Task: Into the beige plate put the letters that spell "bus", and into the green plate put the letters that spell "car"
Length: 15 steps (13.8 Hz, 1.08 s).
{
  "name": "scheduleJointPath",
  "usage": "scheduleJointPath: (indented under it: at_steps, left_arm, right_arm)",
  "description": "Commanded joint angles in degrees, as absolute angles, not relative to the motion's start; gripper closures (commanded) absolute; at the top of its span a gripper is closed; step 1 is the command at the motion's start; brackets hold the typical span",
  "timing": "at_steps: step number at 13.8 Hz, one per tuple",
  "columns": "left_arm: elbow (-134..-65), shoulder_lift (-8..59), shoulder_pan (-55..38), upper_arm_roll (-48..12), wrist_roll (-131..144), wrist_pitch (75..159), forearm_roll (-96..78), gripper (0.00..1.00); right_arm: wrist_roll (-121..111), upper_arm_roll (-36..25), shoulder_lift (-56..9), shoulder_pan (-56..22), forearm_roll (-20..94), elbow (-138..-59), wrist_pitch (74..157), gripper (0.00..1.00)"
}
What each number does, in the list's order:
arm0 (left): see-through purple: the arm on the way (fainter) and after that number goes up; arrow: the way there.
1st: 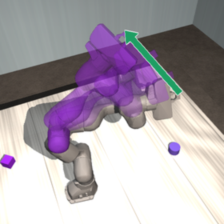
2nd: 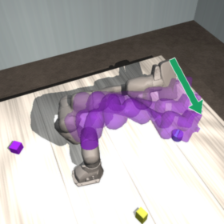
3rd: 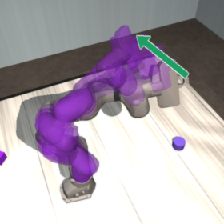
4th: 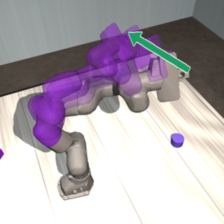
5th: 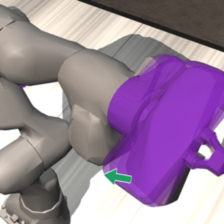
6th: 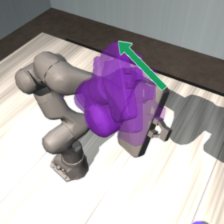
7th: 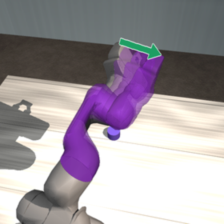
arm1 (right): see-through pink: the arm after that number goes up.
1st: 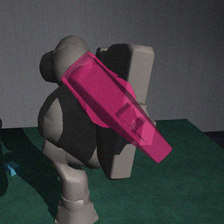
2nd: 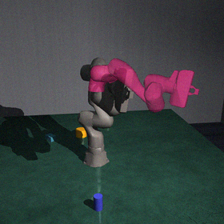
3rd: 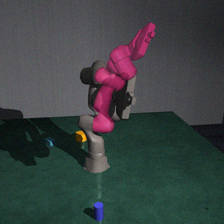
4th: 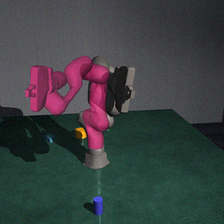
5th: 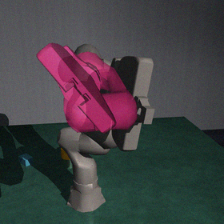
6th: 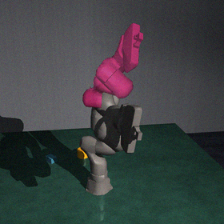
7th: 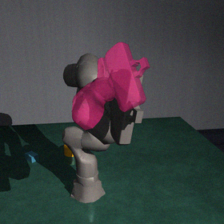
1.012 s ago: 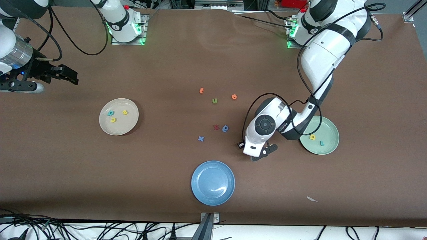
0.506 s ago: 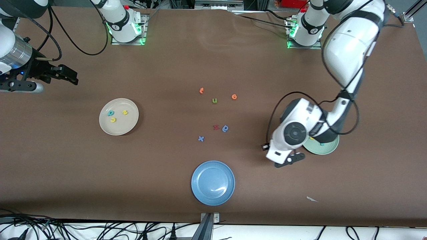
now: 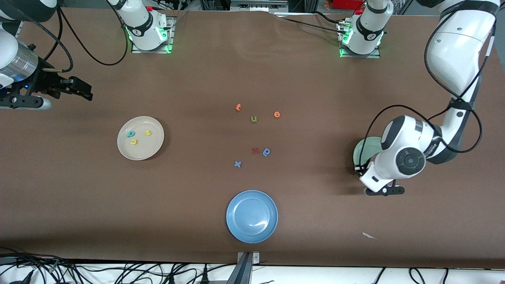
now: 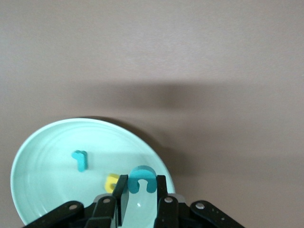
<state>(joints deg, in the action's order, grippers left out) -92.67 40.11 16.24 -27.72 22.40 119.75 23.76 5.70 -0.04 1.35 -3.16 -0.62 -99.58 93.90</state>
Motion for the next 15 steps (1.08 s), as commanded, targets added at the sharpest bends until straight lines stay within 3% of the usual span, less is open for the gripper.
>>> scheduleJointPath:
  at_steps: [1, 2, 3, 6, 13, 15]
  left_arm:
    - [-106.5, 31.3, 21.4, -28.3, 18.9, 128.4, 24.6, 0.69]
    - [-106.3, 30.9, 21.6, -28.3, 17.4, 127.6, 24.6, 0.14]
    - [-105.0, 30.8, 21.6, -28.4, 17.4, 125.5, 24.3, 0.0]
    - [-100.1, 30.4, 21.4, -28.7, 17.2, 117.2, 23.5, 0.0]
    - [-91.9, 30.1, 21.8, -29.9, 15.7, 107.1, 19.8, 0.0]
    - [-92.4, 25.9, 20.3, -25.5, 8.3, 106.7, 13.1, 0.0]
  right_arm:
    - [4.9, 0.7, 1.1, -2.2, 0.4, -98.4, 93.3, 0.0]
    - [4.9, 0.6, 1.1, -2.2, 0.3, -98.4, 93.3, 0.0]
    - [4.9, 0.7, 1.1, -2.2, 0.4, -98.4, 93.3, 0.0]
    - [5.0, 0.7, 1.1, -2.2, 0.4, -98.4, 93.3, 0.0]
    - [5.0, 0.6, 0.5, -2.1, 1.0, -98.0, 93.9, 0.0]
    - [4.7, 0.6, -0.3, -2.1, 1.2, -95.9, 93.3, 0.0]
